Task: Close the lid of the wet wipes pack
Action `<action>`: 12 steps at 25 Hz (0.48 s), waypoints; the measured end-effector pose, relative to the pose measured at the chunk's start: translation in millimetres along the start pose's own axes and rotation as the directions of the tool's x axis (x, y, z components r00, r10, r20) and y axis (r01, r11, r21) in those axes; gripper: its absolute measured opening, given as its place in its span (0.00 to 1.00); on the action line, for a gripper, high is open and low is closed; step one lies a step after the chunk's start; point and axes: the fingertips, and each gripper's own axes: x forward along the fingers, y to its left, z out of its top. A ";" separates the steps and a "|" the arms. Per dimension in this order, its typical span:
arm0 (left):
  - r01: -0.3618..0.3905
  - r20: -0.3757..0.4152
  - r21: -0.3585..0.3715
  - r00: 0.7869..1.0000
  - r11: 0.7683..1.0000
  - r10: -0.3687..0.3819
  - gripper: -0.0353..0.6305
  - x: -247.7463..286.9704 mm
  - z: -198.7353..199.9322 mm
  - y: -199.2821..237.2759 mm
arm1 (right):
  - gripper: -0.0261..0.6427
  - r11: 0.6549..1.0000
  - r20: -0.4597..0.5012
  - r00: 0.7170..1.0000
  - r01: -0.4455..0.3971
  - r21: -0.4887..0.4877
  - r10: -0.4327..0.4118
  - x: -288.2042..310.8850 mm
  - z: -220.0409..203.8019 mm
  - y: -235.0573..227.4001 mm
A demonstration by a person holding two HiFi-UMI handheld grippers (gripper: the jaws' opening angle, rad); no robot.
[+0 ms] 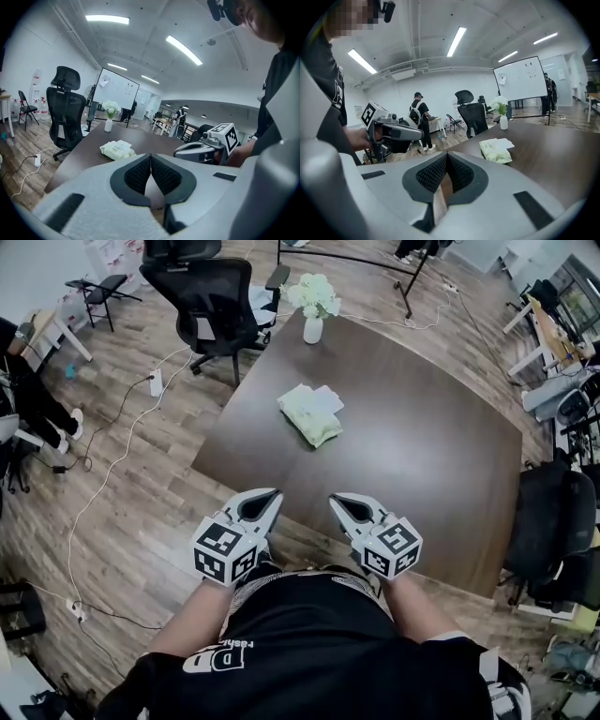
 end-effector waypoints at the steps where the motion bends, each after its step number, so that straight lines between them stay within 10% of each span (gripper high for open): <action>1: 0.010 -0.006 0.004 1.000 1.000 -0.010 0.08 -1.4 0.9 6.5 | 0.05 1.000 0.000 1.000 0.014 0.004 -0.014 5.6 1.8 -0.1; 12: 0.116 -0.071 0.037 0.991 0.993 -0.113 0.08 -13.9 -1.3 67.3 | 0.05 0.988 0.023 0.988 0.151 0.046 -0.152 53.2 16.2 7.1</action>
